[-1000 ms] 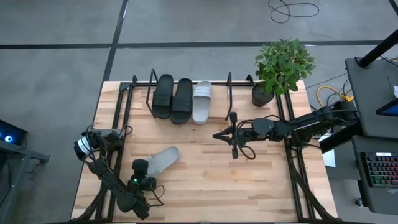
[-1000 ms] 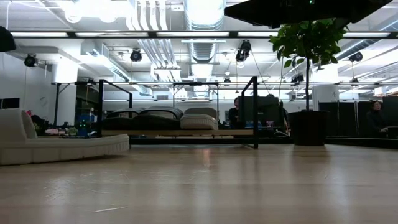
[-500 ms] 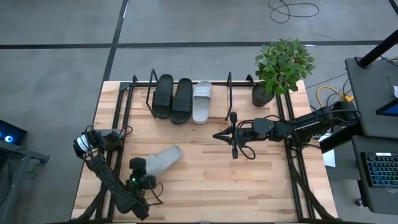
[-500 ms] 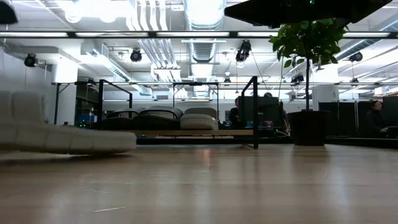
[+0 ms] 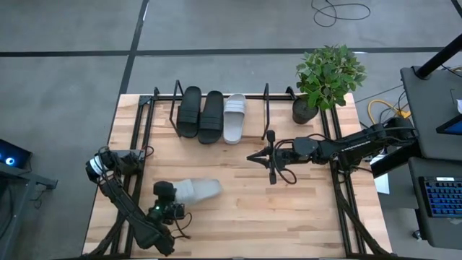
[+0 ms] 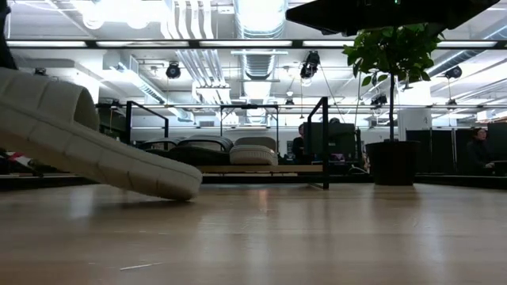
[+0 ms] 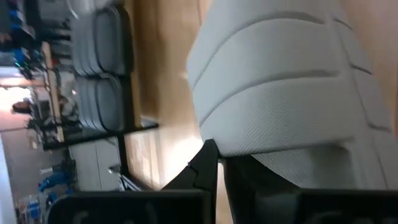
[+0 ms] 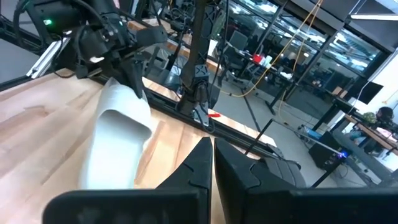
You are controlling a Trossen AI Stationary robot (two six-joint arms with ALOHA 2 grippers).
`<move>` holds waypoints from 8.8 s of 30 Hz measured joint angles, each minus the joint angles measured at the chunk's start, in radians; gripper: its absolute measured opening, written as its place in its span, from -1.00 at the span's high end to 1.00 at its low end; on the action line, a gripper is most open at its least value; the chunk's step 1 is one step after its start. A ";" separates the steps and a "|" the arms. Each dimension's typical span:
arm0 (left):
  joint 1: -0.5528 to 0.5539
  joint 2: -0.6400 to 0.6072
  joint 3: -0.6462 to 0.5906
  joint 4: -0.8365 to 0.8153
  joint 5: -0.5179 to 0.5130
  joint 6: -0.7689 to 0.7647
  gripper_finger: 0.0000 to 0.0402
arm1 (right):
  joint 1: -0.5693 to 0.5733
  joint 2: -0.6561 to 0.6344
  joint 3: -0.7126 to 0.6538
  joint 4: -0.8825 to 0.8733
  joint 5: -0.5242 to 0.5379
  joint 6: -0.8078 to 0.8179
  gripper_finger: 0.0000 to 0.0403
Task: Pick and place slides into the shelf
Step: Put the gray slipper on the shelf
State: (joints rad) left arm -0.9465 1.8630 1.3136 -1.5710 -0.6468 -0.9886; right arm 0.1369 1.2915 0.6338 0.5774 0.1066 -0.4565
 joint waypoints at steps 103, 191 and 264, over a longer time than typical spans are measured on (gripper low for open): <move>0.069 -0.470 -0.011 0.519 -0.554 0.491 1.00 | 0.353 0.152 0.296 -0.226 0.286 -0.384 -0.07; 0.232 -0.607 -0.081 0.540 -0.925 0.365 -0.11 | 0.280 0.429 0.583 -0.153 1.457 -0.367 0.77; 0.229 -0.699 -0.158 0.463 -0.903 0.340 -0.11 | 0.005 0.721 0.434 -0.626 1.282 0.768 0.77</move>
State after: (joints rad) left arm -0.7174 1.1641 1.1553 -1.1076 -1.5497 -0.6487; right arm 0.1415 2.0125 1.0676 -0.0483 1.3886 0.3115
